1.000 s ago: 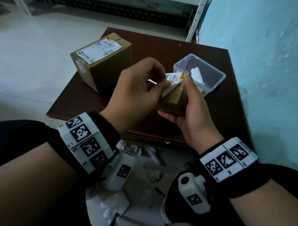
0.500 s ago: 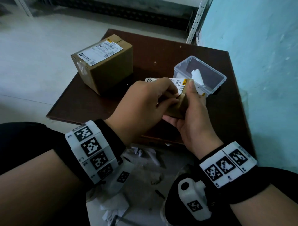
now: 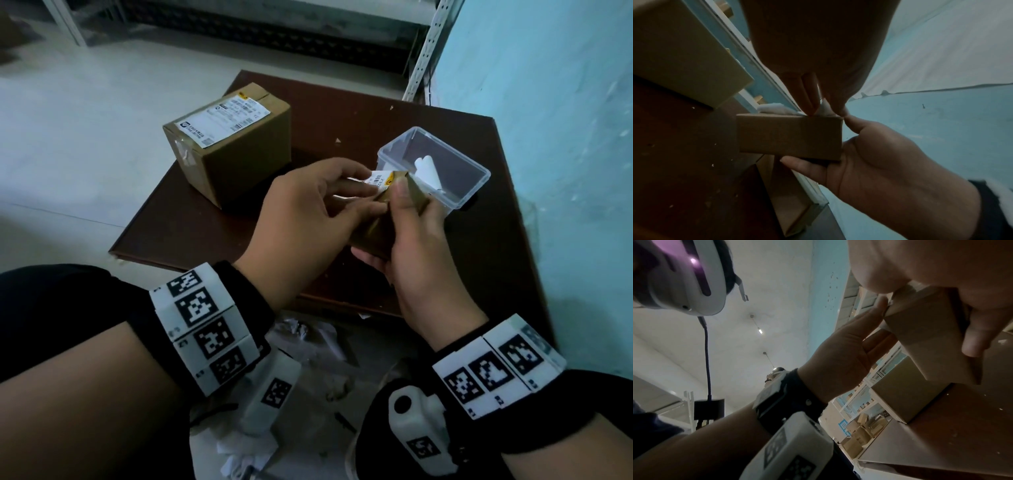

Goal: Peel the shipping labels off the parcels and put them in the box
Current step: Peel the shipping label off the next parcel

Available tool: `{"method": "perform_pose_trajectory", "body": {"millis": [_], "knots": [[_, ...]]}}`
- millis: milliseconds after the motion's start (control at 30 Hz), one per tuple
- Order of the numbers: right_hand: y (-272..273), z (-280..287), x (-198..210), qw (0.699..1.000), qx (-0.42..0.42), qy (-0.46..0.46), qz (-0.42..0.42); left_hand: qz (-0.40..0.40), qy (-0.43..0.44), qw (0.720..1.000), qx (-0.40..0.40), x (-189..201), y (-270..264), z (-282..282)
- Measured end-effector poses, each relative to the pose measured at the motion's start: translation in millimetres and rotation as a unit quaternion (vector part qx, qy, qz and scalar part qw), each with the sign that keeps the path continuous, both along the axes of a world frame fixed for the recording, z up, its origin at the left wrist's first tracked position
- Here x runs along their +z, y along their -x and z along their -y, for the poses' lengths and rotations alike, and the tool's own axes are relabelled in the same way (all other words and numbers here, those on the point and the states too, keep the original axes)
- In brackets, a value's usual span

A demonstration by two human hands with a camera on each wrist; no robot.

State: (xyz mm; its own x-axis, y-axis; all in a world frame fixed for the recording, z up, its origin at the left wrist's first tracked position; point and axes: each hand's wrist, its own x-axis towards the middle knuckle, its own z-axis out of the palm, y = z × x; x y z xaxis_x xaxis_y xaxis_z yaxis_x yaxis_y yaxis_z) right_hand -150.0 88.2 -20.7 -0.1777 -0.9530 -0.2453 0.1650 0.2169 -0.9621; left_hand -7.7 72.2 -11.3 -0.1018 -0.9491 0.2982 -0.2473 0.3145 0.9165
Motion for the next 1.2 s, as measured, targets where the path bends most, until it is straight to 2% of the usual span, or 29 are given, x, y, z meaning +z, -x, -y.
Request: {"method": "perform_pose_trajectory", "body": {"millis": [133, 267, 400, 467, 533, 600, 733, 800, 833, 967, 1067, 1200], "knots": [[-0.4, -3.8, 2.6, 0.999, 0.011, 0.015, -0.036, 0.040, 0.031, 0.999, 0.014, -1.6, -6.1, 4.1], [-3.2, -5.6, 1.4, 1.000, 0.005, 0.015, 0.014, 0.159, 0.172, 0.972, 0.019, -1.3, -5.5, -1.3], [-4.9, -6.5, 0.4, 0.999, 0.001, 0.013, 0.030, 0.173, 0.202, 0.964, 0.010, -4.2, -4.7, -0.4], [-5.2, -6.3, -0.2, 1.000, 0.002, 0.016, 0.014, 0.141, 0.172, 0.974, 0.033, -5.0, -3.1, -1.0], [-4.9, -6.5, -0.6, 1.000, 0.006, 0.025, -0.008, 0.063, 0.094, 0.992, 0.052, -4.0, -1.2, -1.9], [-3.5, -6.9, 0.0, 0.999, 0.009, 0.027, -0.022, -0.021, 0.009, 0.998, 0.051, -3.1, -0.2, -1.5], [-1.2, -7.7, 2.3, 0.999, 0.008, 0.033, -0.033, -0.145, -0.102, 0.981, 0.074, -2.0, 2.3, -1.6], [-1.2, -8.0, 1.9, 0.998, 0.013, 0.041, -0.040, -0.194, -0.127, 0.969, 0.082, -0.8, 4.3, -1.9], [-1.1, -8.1, 1.8, 0.998, 0.017, 0.046, -0.039, -0.190, -0.115, 0.972, 0.082, -1.1, 4.9, -1.9], [1.1, -6.8, 0.9, 0.996, 0.026, 0.070, -0.046, -0.085, -0.025, 0.994, 0.060, -2.3, 6.1, -3.0], [1.4, -7.2, -0.5, 0.992, 0.034, 0.082, -0.087, -0.063, 0.004, 0.996, 0.070, -3.3, 5.2, -2.9], [-1.2, -9.0, -3.6, 0.987, 0.032, 0.109, -0.114, 0.060, 0.126, 0.988, 0.071, -5.1, 3.1, -4.1]]}}
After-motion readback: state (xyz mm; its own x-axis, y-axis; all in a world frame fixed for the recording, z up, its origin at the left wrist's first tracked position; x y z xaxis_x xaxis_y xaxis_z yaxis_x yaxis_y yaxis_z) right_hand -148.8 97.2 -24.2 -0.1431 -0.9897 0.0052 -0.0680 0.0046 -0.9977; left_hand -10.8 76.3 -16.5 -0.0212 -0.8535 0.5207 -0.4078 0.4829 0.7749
